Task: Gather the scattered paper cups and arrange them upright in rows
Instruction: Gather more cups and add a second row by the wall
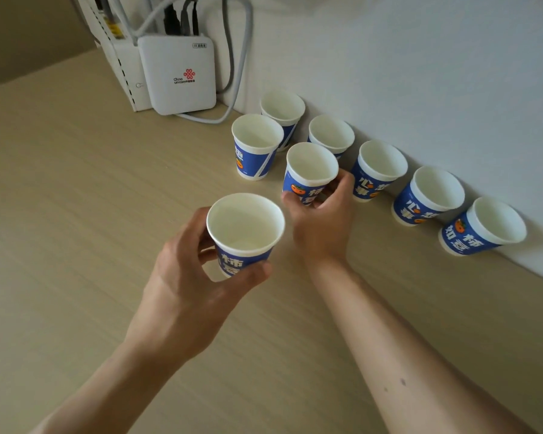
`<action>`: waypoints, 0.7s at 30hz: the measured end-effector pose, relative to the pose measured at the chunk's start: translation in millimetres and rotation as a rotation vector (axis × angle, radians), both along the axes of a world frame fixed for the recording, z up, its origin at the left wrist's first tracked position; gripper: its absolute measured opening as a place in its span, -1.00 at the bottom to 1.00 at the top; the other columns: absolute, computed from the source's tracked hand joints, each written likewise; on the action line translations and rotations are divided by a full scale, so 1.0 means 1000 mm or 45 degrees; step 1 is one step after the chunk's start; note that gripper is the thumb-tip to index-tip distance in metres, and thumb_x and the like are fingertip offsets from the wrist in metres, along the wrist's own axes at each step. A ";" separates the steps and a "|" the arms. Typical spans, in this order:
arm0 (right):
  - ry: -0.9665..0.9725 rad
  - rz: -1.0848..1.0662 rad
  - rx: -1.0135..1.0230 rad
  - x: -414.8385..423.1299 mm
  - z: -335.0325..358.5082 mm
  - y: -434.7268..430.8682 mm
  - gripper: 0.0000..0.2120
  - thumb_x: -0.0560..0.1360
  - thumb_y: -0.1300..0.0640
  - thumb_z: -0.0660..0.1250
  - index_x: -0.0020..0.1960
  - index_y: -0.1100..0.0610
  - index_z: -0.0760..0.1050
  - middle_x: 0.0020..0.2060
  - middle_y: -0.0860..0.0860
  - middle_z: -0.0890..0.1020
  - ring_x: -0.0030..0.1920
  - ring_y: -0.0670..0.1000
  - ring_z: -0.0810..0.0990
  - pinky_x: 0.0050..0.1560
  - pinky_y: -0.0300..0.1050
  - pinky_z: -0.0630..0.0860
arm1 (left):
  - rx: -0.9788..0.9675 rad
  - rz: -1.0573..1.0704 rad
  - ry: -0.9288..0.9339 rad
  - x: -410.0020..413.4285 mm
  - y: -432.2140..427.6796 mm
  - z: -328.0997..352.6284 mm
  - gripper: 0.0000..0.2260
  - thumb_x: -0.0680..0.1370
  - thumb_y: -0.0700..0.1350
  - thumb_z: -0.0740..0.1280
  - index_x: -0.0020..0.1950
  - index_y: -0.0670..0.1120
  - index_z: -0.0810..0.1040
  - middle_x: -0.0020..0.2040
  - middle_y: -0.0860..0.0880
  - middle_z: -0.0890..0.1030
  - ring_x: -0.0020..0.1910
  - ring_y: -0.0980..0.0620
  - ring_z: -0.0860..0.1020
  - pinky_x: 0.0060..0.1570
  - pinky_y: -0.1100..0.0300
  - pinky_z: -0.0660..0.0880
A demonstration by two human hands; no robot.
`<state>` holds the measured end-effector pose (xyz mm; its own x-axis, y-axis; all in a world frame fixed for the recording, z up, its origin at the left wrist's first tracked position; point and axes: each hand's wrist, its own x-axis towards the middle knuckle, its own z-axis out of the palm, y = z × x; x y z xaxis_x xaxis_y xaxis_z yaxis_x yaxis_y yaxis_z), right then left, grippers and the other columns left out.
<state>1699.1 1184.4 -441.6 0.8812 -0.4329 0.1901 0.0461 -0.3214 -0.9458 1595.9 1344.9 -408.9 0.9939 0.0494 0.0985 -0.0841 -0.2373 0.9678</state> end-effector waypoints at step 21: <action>0.127 0.628 -0.136 -0.092 0.022 -0.050 -0.24 0.25 0.14 0.50 0.39 -0.07 0.34 0.23 -0.19 0.57 0.28 -0.07 0.55 0.15 -0.22 0.43 | 0.071 -0.045 0.127 0.017 -0.029 0.008 -0.43 0.17 0.18 0.56 0.14 0.20 0.50 0.01 0.24 0.70 -0.01 0.24 0.67 -0.01 0.16 0.59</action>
<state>1606.6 1134.4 -419.9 0.9917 0.0558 0.1154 0.1280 -0.3789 -0.9165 1612.7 1315.6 -401.3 0.9999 0.0117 0.0003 0.0031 -0.2898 0.9571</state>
